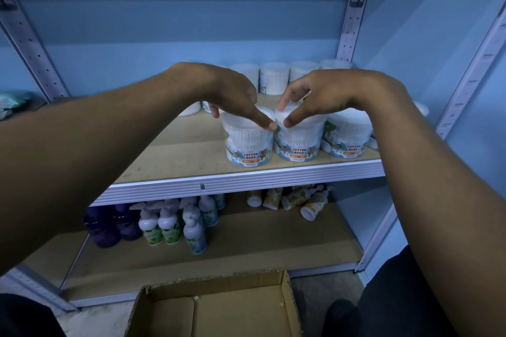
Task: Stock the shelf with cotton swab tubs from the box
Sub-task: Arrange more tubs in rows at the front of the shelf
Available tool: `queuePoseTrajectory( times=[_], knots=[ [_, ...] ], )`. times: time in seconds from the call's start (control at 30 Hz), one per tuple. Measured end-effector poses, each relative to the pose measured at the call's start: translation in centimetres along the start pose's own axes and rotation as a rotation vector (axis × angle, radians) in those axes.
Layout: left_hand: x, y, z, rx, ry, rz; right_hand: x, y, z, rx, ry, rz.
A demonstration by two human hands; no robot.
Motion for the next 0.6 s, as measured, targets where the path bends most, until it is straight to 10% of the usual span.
queuePoseTrajectory(
  times=[0.6],
  knots=[
    [-0.25, -0.15, 0.02, -0.117, 0.037, 0.068, 0.83, 0.82, 0.49, 0.044, -0.031, -0.002]
  ],
)
Point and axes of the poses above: each hand's wrist, its own x-axis towards the middle knuckle, its own z-axis out of the palm, y = z × x, the point moved 10 cm from there along x, towards the middle knuckle, and after that the axes turned 6 degrees about z, right-handed, at the moved point
